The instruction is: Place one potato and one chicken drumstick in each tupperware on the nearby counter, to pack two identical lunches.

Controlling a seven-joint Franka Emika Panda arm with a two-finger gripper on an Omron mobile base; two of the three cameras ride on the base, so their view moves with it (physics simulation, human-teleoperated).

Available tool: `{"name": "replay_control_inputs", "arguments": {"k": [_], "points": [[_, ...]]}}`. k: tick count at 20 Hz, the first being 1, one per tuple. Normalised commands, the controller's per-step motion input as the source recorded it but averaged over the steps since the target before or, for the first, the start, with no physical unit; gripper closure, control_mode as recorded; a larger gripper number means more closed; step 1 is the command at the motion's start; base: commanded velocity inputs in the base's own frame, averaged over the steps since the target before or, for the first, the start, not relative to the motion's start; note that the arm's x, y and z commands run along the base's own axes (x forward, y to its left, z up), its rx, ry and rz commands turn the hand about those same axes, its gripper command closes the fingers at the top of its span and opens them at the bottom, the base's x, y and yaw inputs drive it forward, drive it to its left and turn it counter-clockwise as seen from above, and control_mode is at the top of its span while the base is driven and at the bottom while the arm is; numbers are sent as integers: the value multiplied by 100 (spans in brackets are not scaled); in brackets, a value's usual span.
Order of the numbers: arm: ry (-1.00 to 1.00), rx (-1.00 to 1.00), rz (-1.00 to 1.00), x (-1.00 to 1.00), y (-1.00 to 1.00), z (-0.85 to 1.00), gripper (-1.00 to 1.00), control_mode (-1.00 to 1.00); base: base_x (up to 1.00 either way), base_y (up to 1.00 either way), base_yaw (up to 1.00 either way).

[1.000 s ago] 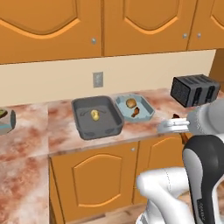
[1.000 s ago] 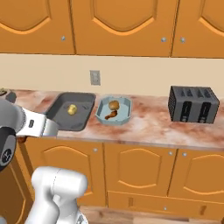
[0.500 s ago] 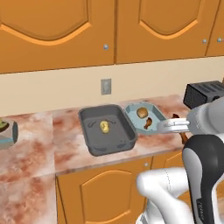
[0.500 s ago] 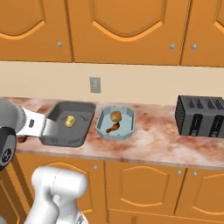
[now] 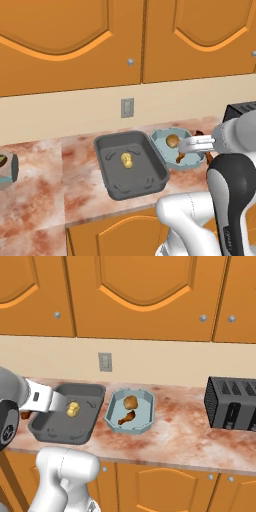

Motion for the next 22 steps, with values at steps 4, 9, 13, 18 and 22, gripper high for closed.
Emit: {"name": "replay_control_inputs", "arguments": {"k": [4, 9, 13, 18, 22], "points": [[0, -11, 0, 0, 48, -50, 100, -100, 0, 0, 0], [2, -8, 0, 1, 46, -44, 100, -100, 0, 0, 0], [20, 2, -2, 5, 19, -26, 100, -100, 0, 0, 0], [21, 17, 0, 21, -12, -36, 100, -100, 0, 0, 0], [5, 6, 0, 45, -6, -42, 100, -100, 0, 0, 0]]}}
